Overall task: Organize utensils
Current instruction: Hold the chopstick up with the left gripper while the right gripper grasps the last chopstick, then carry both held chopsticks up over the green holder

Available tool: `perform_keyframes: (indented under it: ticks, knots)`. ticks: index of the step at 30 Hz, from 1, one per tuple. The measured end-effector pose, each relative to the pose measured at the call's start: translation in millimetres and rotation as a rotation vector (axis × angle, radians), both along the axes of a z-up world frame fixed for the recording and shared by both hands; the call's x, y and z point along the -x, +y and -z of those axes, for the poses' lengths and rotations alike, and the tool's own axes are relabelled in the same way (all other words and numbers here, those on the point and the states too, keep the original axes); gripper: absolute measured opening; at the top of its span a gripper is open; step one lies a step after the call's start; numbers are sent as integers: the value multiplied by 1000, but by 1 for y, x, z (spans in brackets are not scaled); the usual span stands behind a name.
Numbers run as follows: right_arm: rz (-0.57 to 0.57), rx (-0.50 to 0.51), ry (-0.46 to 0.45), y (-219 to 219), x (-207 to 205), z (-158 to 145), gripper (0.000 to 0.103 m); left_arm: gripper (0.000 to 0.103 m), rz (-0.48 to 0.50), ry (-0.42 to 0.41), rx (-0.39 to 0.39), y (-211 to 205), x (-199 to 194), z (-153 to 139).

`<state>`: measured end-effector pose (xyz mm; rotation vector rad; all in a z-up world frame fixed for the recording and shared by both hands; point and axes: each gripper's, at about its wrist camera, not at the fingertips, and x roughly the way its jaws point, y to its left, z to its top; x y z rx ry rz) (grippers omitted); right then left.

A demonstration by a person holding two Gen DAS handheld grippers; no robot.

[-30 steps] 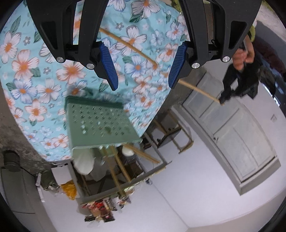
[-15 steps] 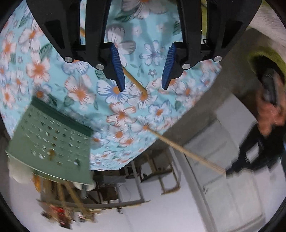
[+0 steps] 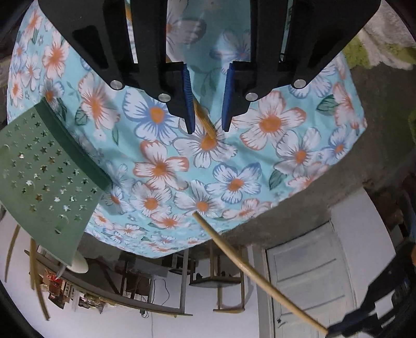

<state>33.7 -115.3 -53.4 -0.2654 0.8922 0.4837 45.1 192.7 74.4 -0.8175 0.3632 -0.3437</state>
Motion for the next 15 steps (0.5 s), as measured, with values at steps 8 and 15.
perform_keyframes:
  ticks: [8,15]
  knots:
    - [0,44,0,4,-5,17,14,4,-7,4,-22,-2,1,0]
    - [22,48,-68,4,5,8,7,4,-16,13,-40,-2,0,1]
